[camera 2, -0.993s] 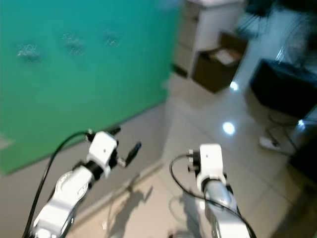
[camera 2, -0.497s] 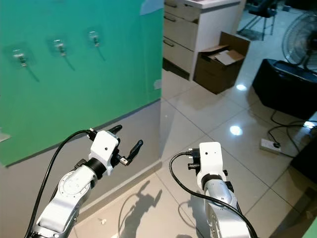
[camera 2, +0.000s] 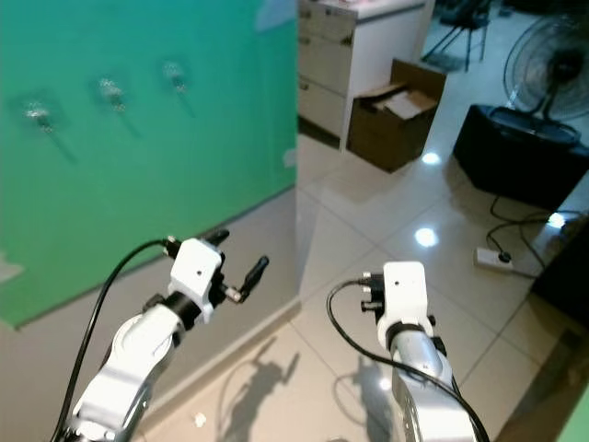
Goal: Hang keys on a hook
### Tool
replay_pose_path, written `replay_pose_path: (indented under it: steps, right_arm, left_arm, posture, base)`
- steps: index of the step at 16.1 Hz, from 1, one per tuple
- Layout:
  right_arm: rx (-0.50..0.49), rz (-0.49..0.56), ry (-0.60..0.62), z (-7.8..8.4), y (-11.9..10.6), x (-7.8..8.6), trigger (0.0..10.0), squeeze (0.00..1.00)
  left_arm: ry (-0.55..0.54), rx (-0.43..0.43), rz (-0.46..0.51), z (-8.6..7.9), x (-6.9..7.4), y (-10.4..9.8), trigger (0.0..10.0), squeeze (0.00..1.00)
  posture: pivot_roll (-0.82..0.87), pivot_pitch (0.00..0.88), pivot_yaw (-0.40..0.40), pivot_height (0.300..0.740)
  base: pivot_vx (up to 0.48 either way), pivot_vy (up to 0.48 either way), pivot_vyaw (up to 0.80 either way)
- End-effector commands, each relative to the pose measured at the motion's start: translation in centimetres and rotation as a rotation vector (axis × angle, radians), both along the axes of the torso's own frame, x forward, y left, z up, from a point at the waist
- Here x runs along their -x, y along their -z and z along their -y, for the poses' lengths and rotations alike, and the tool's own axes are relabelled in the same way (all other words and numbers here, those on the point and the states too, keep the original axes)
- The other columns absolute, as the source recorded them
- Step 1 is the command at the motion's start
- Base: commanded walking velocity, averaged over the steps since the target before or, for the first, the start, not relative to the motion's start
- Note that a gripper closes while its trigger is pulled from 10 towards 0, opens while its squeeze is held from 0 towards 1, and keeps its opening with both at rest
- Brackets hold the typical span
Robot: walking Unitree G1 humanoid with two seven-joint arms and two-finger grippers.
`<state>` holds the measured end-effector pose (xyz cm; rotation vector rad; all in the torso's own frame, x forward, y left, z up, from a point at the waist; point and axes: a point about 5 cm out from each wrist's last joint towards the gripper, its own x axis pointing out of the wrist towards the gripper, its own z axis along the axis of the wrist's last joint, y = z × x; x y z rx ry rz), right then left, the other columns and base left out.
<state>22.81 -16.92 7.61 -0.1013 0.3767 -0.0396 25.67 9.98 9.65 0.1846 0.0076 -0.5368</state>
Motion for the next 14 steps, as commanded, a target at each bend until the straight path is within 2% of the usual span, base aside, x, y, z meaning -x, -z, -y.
replay_pose_path:
  steps: [1, 4, 14]
  right_arm:
    - [-0.019, 0.023, -0.021, -0.71, -0.46, -0.11, 10.0, 0.00]
    - [-0.028, 0.024, -0.014, -0.62, -0.48, 0.06, 10.0, 0.00]
    - [-0.023, 0.035, 0.004, -0.36, -0.72, 0.00, 10.0, 0.00]
  left_arm:
    - [-0.010, -0.018, -0.013, -0.54, -0.15, 0.22, 10.0, 0.00]
    - [0.022, -0.055, 0.018, -0.32, -0.07, 0.06, 10.0, 0.00]
    - [0.034, -0.057, 0.023, 0.13, -0.21, 0.07, 10.0, 0.00]
  posture:
    - [-0.16, 0.000, 0.028, 0.718]
    - [-0.16, 0.000, 0.032, 0.718]
    - [-0.17, 0.000, 0.038, 0.718]
  base:
    - [0.000, 0.480, -0.80]
    - [0.000, 0.242, -0.80]
    - [0.000, -0.480, -0.80]
